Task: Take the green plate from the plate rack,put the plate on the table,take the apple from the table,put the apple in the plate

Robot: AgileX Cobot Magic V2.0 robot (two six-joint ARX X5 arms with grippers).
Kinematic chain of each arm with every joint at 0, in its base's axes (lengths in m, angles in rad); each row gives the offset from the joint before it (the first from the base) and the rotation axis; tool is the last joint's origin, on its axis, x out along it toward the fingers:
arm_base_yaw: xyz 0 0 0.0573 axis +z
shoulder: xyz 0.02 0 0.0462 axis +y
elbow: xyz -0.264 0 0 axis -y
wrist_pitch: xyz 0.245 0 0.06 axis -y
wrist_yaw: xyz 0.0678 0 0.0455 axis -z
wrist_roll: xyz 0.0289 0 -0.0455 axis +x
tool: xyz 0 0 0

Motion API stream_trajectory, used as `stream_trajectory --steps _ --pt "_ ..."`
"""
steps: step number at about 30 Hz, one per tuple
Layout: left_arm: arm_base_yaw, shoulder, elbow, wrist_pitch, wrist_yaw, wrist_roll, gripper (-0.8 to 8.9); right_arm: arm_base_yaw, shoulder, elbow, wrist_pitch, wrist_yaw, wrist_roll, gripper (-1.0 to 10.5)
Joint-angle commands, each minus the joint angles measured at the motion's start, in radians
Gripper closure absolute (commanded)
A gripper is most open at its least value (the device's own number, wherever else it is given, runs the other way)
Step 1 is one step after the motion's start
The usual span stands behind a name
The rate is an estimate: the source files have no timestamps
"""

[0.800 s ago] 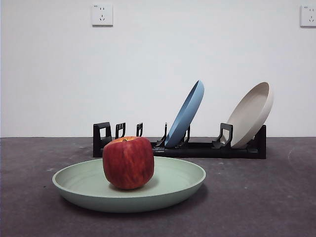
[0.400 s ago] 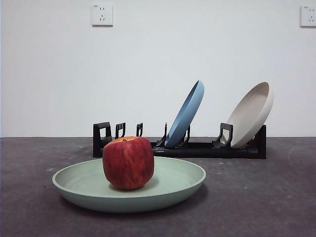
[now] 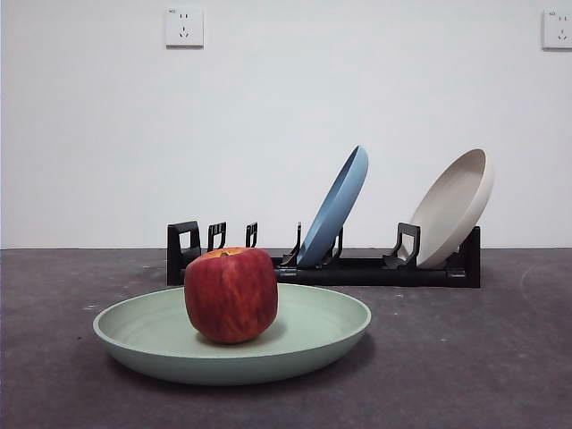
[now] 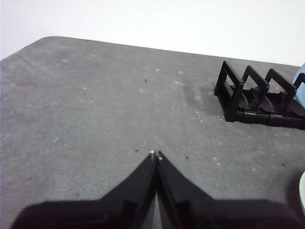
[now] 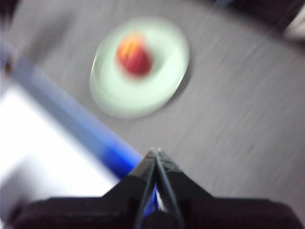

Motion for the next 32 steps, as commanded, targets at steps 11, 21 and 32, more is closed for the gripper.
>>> stream_trajectory --steps 11,21,32 --pt "0.003 -0.003 -0.013 0.002 -0.003 -0.003 8.17 -0.514 -0.299 -0.321 0.602 -0.002 -0.043 9.5" --pt "0.003 -0.003 -0.013 0.002 -0.004 -0.003 8.17 -0.538 -0.533 -0.801 0.967 0.001 0.069 9.5" --pt "0.003 -0.003 -0.013 0.002 -0.003 -0.003 8.17 -0.538 -0.657 -1.057 0.995 0.002 0.067 9.5"
